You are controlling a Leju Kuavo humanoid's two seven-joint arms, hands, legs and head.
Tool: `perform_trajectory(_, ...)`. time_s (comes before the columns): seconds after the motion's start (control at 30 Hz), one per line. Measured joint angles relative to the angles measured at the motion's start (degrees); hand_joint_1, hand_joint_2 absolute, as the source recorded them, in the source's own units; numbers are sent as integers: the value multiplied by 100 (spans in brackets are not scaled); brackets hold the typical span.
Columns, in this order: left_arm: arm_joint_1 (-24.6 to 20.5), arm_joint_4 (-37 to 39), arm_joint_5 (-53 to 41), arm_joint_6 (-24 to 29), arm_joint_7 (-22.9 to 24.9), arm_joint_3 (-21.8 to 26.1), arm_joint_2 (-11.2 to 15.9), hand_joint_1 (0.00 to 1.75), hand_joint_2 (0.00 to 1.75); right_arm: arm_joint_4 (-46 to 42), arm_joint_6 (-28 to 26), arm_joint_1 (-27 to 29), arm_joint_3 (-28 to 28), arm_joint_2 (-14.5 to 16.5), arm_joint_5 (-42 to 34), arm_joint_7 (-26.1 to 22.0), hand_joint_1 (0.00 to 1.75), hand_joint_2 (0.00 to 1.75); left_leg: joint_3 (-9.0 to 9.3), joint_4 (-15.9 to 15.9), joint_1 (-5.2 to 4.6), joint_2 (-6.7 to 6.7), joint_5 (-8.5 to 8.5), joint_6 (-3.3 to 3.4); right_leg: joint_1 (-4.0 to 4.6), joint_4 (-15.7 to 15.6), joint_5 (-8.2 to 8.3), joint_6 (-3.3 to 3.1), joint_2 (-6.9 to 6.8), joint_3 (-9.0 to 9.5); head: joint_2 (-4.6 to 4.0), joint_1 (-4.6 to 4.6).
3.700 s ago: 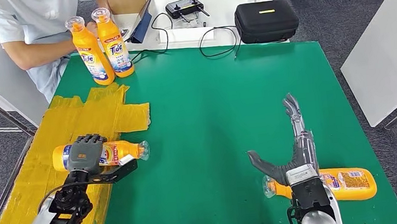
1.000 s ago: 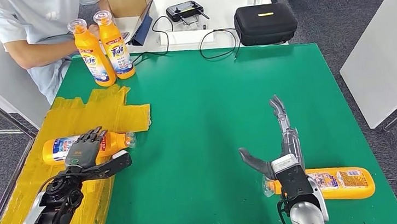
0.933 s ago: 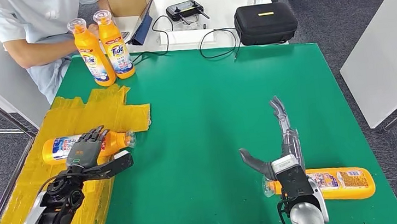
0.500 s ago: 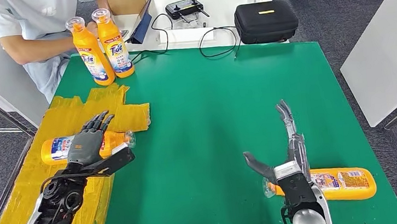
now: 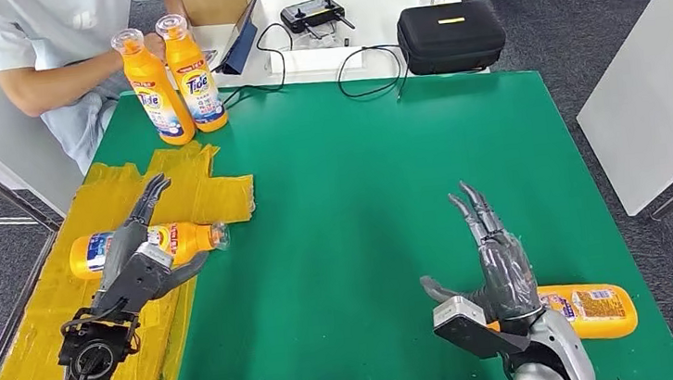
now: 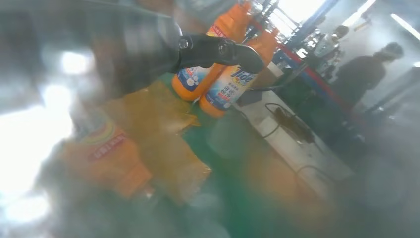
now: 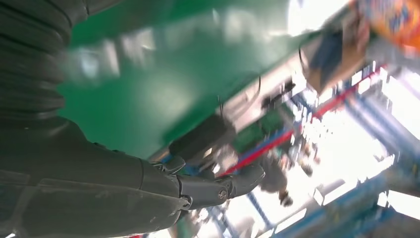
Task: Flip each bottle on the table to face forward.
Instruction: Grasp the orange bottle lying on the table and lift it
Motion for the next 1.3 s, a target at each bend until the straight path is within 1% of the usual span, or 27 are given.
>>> perform_trajectory(0.07,53,8,469,-57,-132,163,-76,0,175,-67,407,62,70,-439,3,-6,0,175,-1,2,-1,-1,0,1,-2,-1,0,1,-3,0,0,-1)
perform_trajectory(0.1,86,19,740,-91,-220,267,-112,0,175,-130,601,130,81,-742,-86,-53,0,175,-3,4,-2,-3,-1,2,-4,-1,0,1,-6,-1,0,0)
perform_trajectory(0.17,144,62,1202,-165,-418,497,-164,0,175,-326,906,386,3,-1447,-409,-219,0,175,-6,7,-9,-7,-5,10,-12,-2,-1,3,-12,-3,0,1)
perform_trajectory(0.23,175,124,1479,-245,-590,698,-189,0,175,-616,1130,845,-266,-2163,-768,-415,0,175,-8,9,-18,-15,-13,22,-22,-3,-6,12,-21,-1,0,0)
perform_trajectory(0.3,188,196,1632,-312,-694,841,-203,0,175,-962,1326,1494,-766,-2794,-1002,-525,0,175,-10,11,-23,-25,-21,33,-25,-3,-12,22,-28,3,0,0)
perform_trajectory(0.37,194,268,1762,-352,-743,943,-215,0,175,-1264,1495,2112,-1348,-3242,-1146,-543,0,175,-11,12,-25,-21,-28,37,-25,-3,-14,25,-22,3,0,1)
perform_trajectory(0.47,191,352,1892,-390,-769,1033,-244,0,175,-1567,1629,2685,-2002,-3593,-1264,-542,0,175,-5,11,-25,4,-36,38,-24,-3,-13,25,0,-1,0,-1)
perform_trajectory(0.57,187,412,2018,-383,-787,1092,-278,0,175,-1722,1688,2944,-2305,-3762,-1278,-474,0,175,2,11,-22,10,-36,39,-21,-4,-13,25,7,-1,0,-2)
perform_trajectory(0.7,186,436,2206,-268,-849,1180,-324,0,175,-1739,1681,3053,-2416,-3800,-1252,-284,0,175,5,10,-20,7,-29,40,-19,-3,-13,25,6,2,0,-2)
perform_trajectory(0.9,186,433,2207,-155,-847,1210,-364,0,175,-1441,1504,2861,-2363,-3692,-897,-64,0,175,5,10,-18,8,-28,40,-20,-3,-12,25,7,4,0,-2)
perform_trajectory(1.3,186,433,2174,-110,-828,1208,-406,0,175,-1058,1469,2584,-2212,-3523,-738,13,0,175,5,10,-18,8,-29,40,-19,-3,-12,25,7,4,0,-1)
